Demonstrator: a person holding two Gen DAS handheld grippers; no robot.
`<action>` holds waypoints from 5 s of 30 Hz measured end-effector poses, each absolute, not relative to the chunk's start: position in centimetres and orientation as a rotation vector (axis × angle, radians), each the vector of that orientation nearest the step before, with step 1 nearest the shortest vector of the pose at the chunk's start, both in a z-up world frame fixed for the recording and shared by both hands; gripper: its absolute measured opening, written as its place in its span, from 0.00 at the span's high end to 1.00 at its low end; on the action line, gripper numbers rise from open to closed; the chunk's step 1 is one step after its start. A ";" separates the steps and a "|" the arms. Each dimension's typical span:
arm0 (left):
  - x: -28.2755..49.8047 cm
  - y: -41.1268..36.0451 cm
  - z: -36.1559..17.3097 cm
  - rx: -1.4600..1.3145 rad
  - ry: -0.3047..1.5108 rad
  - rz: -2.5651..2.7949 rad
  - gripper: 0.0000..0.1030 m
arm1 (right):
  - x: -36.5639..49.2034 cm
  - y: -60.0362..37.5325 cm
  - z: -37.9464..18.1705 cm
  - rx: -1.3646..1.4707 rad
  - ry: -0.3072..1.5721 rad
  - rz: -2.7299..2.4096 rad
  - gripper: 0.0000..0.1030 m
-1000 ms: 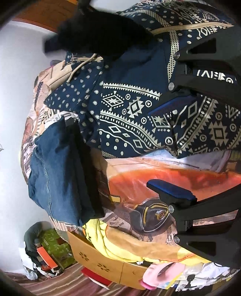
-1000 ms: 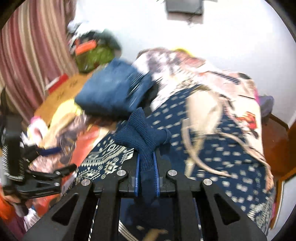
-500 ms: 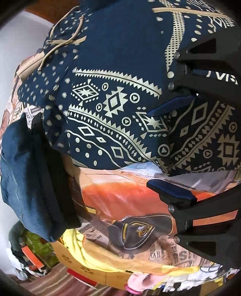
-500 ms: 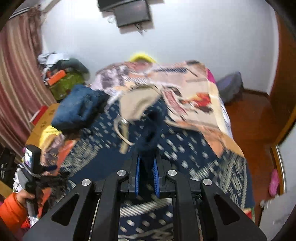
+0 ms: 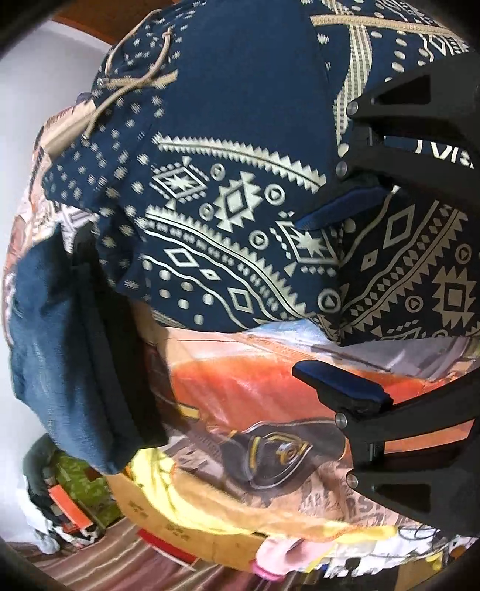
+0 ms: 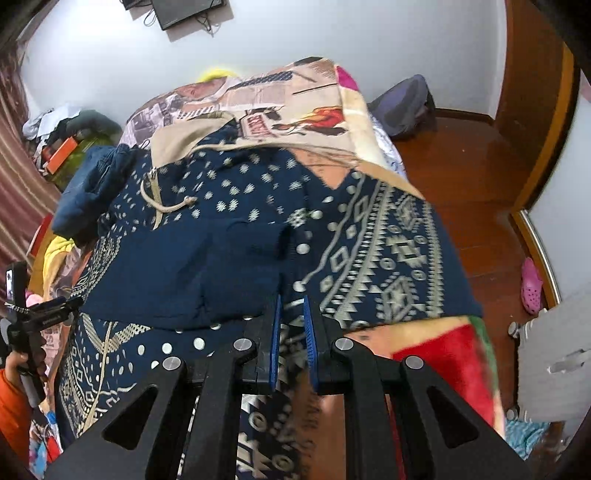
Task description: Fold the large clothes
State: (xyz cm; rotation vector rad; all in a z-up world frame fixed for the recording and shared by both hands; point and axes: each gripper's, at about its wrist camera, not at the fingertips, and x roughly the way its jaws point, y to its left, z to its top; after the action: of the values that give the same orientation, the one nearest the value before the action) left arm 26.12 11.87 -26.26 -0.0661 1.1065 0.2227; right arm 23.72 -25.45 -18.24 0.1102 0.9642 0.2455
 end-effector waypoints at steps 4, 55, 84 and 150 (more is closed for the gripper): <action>25.9 11.1 -23.4 -0.067 1.034 0.184 0.30 | 23.8 -27.1 -17.2 0.163 0.937 0.222 0.85; 26.0 0.8 -18.9 0.028 0.855 -0.017 0.30 | 27.1 -30.5 -10.2 0.422 0.637 0.188 0.95; 25.9 -0.4 -20.7 0.073 0.900 -0.029 0.30 | 27.5 -36.9 -25.4 0.741 1.079 0.040 0.45; 23.7 0.1 -17.5 0.065 0.802 -0.055 0.29 | 26.2 -30.2 -16.4 0.404 0.933 0.016 0.48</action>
State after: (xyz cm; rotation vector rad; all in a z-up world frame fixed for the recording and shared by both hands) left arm 23.74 0.06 -17.54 0.0650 0.8020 -0.0546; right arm 26.15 -30.22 -16.43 0.4040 0.9325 0.0157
